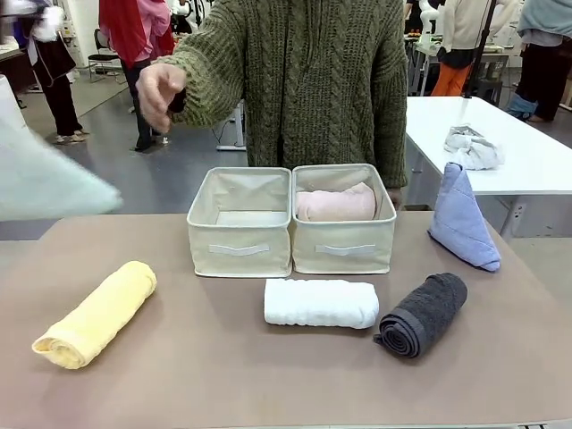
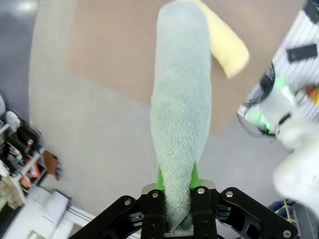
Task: Sort the towels based on their folding style.
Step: Pick up one triangle-folded towel and place it in the left Fabric basket.
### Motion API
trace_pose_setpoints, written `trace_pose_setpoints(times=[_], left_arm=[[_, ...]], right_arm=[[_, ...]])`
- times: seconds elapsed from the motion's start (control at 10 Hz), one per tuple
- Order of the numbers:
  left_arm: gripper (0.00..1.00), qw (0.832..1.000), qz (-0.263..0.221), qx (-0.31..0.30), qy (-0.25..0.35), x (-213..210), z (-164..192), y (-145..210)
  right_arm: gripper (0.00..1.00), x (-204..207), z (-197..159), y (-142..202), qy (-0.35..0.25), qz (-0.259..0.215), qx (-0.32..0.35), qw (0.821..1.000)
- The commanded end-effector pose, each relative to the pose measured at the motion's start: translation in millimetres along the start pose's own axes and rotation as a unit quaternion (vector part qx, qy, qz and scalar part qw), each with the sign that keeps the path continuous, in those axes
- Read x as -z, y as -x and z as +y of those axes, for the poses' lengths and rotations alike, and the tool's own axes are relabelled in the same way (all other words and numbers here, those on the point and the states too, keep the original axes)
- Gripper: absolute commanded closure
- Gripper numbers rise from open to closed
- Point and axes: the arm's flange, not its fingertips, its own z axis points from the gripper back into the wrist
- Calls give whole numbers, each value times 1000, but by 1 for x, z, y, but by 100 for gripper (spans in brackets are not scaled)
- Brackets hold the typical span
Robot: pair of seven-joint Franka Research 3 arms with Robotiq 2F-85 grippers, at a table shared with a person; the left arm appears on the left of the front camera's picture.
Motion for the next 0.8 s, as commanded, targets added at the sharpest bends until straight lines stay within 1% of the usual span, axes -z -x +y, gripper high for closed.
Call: trace_pose_setpoints(times=[0.0,0.1,0.3,0.7], left_arm=[[82,998,-31,-55,-16,30,-22,136],[82,997,-40,-68,-15,33,-22,145],[82,996,-39,-85,-6,37,-20,140],[82,994,-41,-102,-1,41,-15,142]], right_arm=[[0,0,0,1,-6,-5,-6,1000],[0,0,0,1,-6,-5,-6,1000],[0,0,0,1,-6,-5,-6,1000],[0,0,0,1,-6,-5,-6,1000]])
